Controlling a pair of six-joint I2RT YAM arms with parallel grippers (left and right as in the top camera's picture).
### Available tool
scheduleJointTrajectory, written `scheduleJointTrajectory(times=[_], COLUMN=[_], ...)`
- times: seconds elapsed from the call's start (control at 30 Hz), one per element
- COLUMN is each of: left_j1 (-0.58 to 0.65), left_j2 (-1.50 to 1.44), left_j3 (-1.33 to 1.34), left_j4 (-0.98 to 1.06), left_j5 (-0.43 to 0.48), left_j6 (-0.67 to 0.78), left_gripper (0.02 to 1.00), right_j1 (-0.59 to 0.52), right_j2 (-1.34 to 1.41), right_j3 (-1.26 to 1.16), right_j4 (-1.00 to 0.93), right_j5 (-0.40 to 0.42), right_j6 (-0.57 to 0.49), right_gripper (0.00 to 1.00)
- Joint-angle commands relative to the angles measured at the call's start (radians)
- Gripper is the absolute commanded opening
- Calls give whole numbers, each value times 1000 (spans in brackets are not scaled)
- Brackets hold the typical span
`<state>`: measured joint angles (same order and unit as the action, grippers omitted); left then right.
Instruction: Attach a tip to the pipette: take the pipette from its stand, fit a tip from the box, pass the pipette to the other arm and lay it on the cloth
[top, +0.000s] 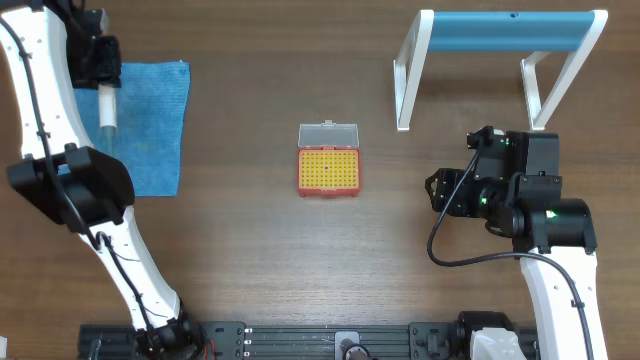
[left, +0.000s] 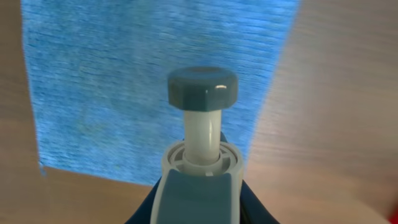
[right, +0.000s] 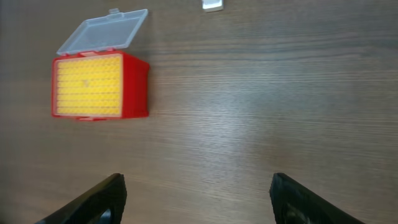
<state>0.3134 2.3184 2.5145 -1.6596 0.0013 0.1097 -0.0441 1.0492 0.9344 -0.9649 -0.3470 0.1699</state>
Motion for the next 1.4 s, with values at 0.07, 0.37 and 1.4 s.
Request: scheduleJointTrajectory(times=[0.07, 0.37, 1.4], left_j1=[37, 40, 39], left_j2=[130, 337, -486], left_j3=[21, 21, -37], left_j4=[192, 326, -39], left_j5=[-127, -258, 172], left_j6=[163, 177, -14], left_gripper=[27, 25, 980], right_j1=[11, 11, 7], right_j2=[-5, -5, -648], right_j3=[18, 18, -11], right_j4=[6, 142, -5], right_j5=[-59, -66, -5], right_j6=[82, 119, -117], right_gripper=[763, 763, 761])
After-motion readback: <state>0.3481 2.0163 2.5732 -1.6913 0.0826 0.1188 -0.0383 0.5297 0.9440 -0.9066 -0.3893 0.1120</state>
